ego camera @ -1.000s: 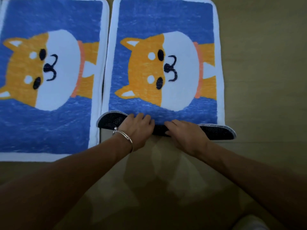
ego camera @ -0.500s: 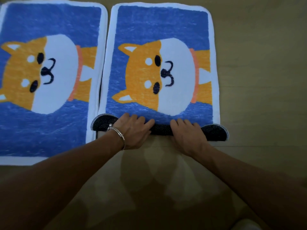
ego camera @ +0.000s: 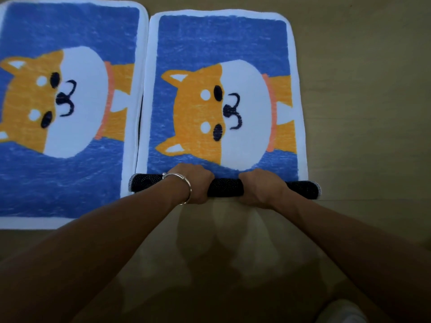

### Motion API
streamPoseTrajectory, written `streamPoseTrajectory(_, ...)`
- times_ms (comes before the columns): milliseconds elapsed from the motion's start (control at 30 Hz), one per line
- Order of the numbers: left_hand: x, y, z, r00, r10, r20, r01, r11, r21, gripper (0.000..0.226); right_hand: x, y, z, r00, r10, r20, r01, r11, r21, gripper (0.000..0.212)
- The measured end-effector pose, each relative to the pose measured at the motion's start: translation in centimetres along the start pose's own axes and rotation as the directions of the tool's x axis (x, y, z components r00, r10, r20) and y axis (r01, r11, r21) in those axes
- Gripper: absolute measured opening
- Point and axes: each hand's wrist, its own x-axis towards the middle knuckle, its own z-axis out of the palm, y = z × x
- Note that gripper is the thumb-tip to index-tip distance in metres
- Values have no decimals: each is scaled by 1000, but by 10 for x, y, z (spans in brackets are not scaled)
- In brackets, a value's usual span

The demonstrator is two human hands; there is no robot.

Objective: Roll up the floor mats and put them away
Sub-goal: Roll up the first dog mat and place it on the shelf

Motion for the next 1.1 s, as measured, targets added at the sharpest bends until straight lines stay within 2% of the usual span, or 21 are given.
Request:
streamPoseTrajectory(67,-4,-1,-1,999,9,-43,-8,1000,23,34,5,1,-5,997,0,81,-2,1000,16,18)
streamPoseTrajectory(167,-11,1,13,980,46,-195,-20,991,132,50,14,2,-12,984,-9,179,3,999,34,19)
streamPoseTrajectory(200,-12,3,18,972,52,-227,-18,989,149,51,15,1,-13,981,-12,191,4,999,46,20)
streamPoseTrajectory(267,-9,6,18,979,20,-204,3,993,115,46,13,0,-14,983,-5,186,-3,999,42,18)
streamPoseTrajectory(333,-1,5,10,993,10,-117,-5,999,45,39,5,-2,-7,997,-3,78,6,999,-32,16)
streamPoseTrajectory(433,10,-3,-7,999,51,14,-50,997,-50,32,-7,1,9,970,-107,-218,70,982,-174,26)
streamPoseTrajectory(500,11,-6,-11,997,59,48,-54,994,-95,31,-8,1,16,946,-149,-287,69,959,-273,29)
streamPoseTrajectory(567,7,-5,-9,999,41,2,-41,997,-59,38,-3,-2,18,951,-97,-292,18,965,-262,27)
streamPoseTrajectory(633,0,-4,1,994,51,-92,-47,998,38,51,3,-5,14,966,-32,-258,-9,988,-157,22)
streamPoseTrajectory(700,-5,-4,15,967,111,-228,-85,989,120,61,10,-3,4,984,-32,-176,21,998,-59,15)
streamPoseTrajectory(767,-5,-6,21,939,112,-325,-80,991,112,62,14,0,-9,997,-32,-70,34,999,20,9)
streamPoseTrajectory(800,-3,-6,20,944,85,-318,-59,994,90,58,15,2,-12,999,-25,-45,27,999,42,9)
streamPoseTrajectory(867,4,-7,13,969,47,-242,-30,997,73,51,13,3,-9,996,-10,-87,13,999,35,8)
streamPoseTrajectory(933,11,-8,3,987,75,-145,-66,996,63,44,9,3,6,960,-88,-266,56,991,-126,14)
streamPoseTrajectory(1000,15,-11,-7,993,104,-61,-105,994,-23,37,7,7,21,887,-191,-419,54,947,-316,26)
streamPoseTrajectory(1067,18,-12,-15,993,115,-5,-114,983,-146,30,8,9,23,847,-229,-479,33,923,-384,29)
streamPoseTrajectory(1100,17,-12,-16,993,121,-6,-120,977,-173,28,9,9,23,854,-211,-476,32,934,-357,26)
